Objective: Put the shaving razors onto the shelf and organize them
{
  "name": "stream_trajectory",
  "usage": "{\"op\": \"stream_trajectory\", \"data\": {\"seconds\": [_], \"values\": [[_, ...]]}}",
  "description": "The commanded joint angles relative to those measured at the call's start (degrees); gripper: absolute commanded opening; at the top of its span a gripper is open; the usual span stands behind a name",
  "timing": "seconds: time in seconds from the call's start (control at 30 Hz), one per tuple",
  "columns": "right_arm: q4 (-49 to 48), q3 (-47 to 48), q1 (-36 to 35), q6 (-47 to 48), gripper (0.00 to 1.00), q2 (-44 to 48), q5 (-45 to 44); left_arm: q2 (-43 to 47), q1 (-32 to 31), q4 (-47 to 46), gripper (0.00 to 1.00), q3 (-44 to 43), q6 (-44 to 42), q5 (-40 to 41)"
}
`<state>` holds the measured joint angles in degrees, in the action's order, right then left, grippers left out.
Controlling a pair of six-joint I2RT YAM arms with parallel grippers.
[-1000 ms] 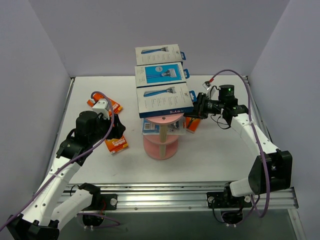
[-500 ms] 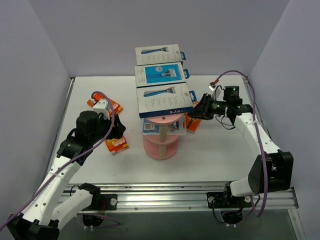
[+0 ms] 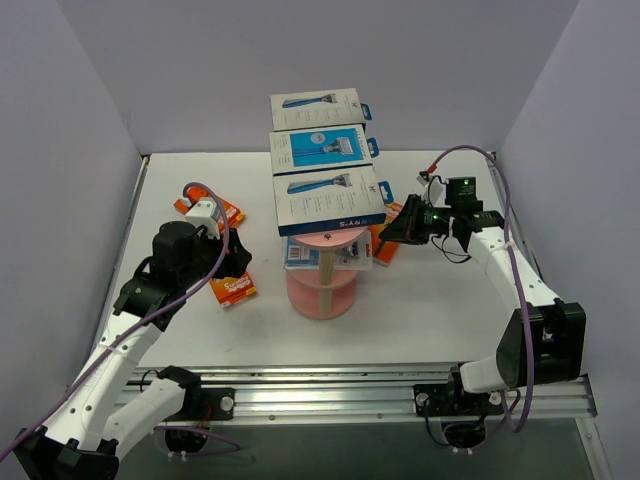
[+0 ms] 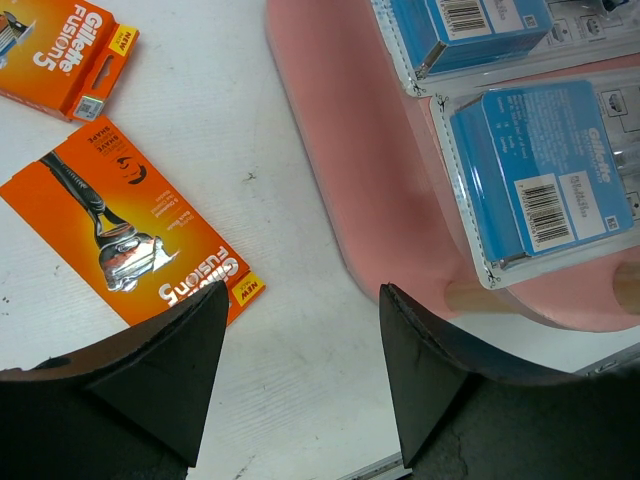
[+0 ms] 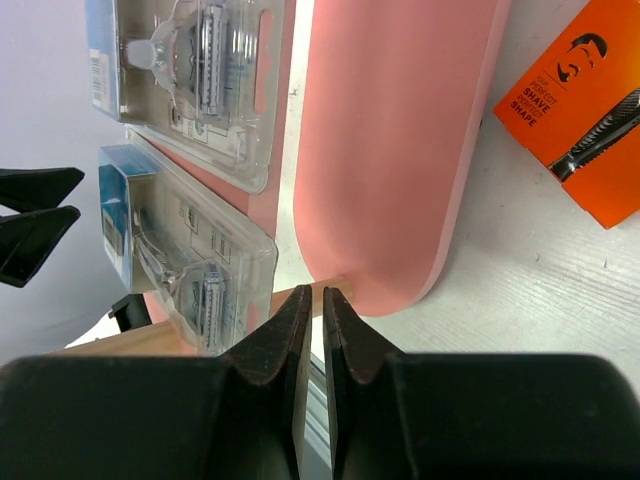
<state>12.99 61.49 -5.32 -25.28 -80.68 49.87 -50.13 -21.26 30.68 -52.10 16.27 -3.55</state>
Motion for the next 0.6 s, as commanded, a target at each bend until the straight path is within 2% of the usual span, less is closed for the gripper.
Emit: {"op": "stream_trajectory", "data": {"seconds": [0.0,0.57], "values": [[1.0,-0.1,-0.6,1.4,0.06,0.5,-1.2,0.1,0.3,-1.2,0.71,-0.2,-0.4,-0.8],[-1.1,1.3,-3.7,-0.2,0.05,-1.8,-2.0,0.0,0.3,-1.2,0.71,-0.2,-0.4,-0.9]]}}
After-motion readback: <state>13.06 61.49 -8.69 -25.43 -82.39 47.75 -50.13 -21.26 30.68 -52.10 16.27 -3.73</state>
